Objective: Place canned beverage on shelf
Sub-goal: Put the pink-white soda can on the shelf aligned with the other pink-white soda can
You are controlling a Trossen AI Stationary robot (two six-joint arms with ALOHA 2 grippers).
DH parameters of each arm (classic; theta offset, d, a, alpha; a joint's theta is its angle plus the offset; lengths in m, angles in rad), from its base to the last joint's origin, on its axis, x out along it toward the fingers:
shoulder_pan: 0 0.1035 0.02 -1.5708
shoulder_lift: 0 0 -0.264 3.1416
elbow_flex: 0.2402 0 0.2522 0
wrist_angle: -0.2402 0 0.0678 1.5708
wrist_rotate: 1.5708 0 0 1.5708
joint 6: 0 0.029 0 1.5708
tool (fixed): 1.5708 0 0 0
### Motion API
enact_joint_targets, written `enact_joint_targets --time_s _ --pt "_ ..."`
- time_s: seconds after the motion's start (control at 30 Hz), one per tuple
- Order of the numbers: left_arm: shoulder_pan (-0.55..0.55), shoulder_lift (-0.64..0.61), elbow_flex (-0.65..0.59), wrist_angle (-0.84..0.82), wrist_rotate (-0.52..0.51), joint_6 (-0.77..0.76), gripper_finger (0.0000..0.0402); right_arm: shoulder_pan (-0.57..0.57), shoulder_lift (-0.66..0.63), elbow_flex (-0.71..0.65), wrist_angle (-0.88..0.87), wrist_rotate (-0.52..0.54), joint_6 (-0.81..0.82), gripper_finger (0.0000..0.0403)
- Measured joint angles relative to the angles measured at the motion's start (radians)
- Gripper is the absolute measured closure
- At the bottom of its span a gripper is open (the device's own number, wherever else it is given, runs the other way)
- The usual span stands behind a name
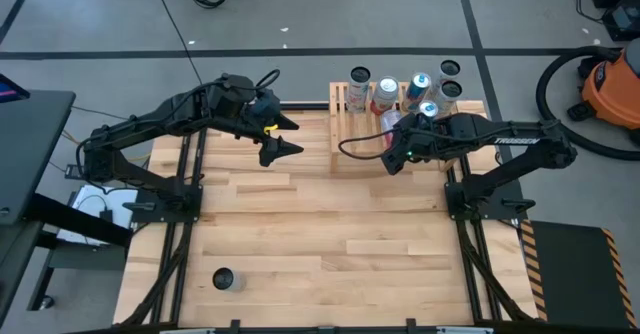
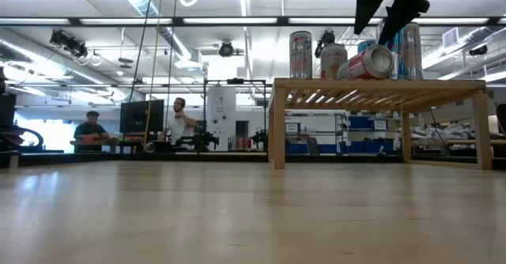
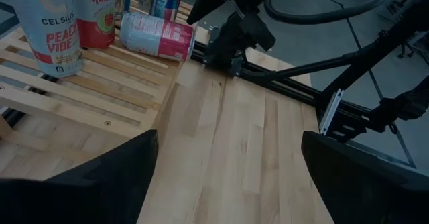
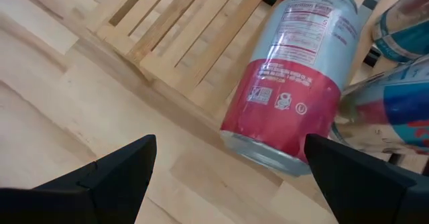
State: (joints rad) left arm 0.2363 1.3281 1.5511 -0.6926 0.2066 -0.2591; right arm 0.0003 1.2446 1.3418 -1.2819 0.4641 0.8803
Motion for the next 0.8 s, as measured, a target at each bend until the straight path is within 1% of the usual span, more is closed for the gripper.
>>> enact_joint_targets --time_s 0.3,0.53,0.8 --pt "0.000 0.000 0.000 0.000 0.000 -0.014 0.0033 -0.030 0.017 0.000 0.005 0.016 -0.009 0.0013" --pt "0.000 0.000 0.000 0.000 0.000 -0.010 0.0033 -0.031 0.061 0.001 0.025 0.003 -0.035 0.0013" --pt "0.000 0.000 0.000 0.000 0.000 -0.007 0.0033 -0.031 0.065 0.000 0.061 -0.012 -0.027 0.0013"
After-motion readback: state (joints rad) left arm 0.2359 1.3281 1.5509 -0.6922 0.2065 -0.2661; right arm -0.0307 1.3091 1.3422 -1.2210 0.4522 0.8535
